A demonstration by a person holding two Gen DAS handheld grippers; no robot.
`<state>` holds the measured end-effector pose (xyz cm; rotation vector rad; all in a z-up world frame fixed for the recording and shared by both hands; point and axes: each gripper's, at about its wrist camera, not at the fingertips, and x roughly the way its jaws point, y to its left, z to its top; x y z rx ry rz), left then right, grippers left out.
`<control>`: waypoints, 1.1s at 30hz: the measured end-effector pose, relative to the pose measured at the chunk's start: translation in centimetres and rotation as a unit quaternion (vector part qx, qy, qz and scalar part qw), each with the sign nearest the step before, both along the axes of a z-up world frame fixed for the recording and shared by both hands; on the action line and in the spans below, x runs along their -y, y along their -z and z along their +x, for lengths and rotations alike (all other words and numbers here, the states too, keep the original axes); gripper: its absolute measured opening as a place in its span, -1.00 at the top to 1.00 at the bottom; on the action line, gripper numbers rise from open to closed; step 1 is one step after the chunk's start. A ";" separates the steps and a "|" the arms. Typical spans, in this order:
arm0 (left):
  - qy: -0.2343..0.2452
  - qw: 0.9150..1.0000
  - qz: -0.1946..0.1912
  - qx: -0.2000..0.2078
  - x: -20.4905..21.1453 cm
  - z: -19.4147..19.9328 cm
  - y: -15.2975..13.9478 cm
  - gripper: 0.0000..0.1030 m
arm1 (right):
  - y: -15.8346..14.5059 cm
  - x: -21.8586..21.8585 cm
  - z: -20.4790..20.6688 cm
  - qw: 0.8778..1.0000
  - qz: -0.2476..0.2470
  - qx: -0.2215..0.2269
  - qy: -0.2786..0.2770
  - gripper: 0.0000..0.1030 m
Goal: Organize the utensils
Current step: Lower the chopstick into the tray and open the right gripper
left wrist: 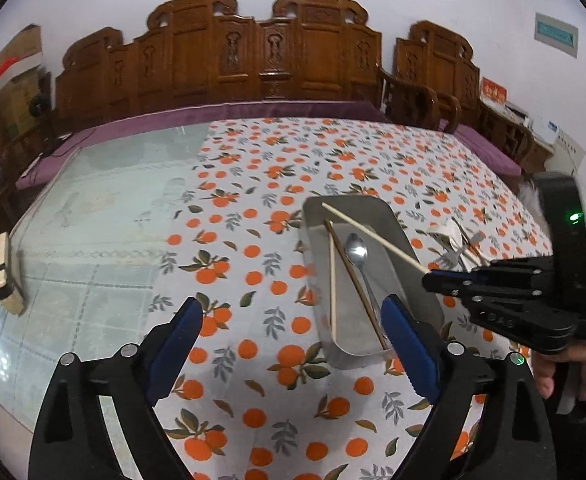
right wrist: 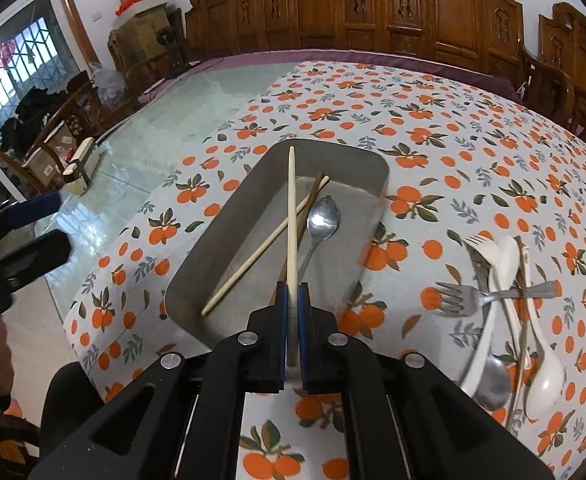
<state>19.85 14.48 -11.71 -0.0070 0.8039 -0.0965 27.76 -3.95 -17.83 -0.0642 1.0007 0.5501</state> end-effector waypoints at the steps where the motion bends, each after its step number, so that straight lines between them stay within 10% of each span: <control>1: -0.003 1.000 -0.002 0.001 -0.3 -0.1 -0.1 -0.70 | 0.2 -0.5 0.3 1.000 -0.003 -0.004 0.000 0.88; 19: -0.005 1.000 -0.005 0.010 -0.9 -0.7 -0.7 -0.70 | 2.7 -3.0 1.6 0.999 0.014 -0.036 -0.007 0.76; 33: 0.018 1.000 0.008 0.015 1.5 -1.4 -0.7 -0.71 | -0.7 1.2 -0.4 0.999 0.031 0.012 -0.005 0.67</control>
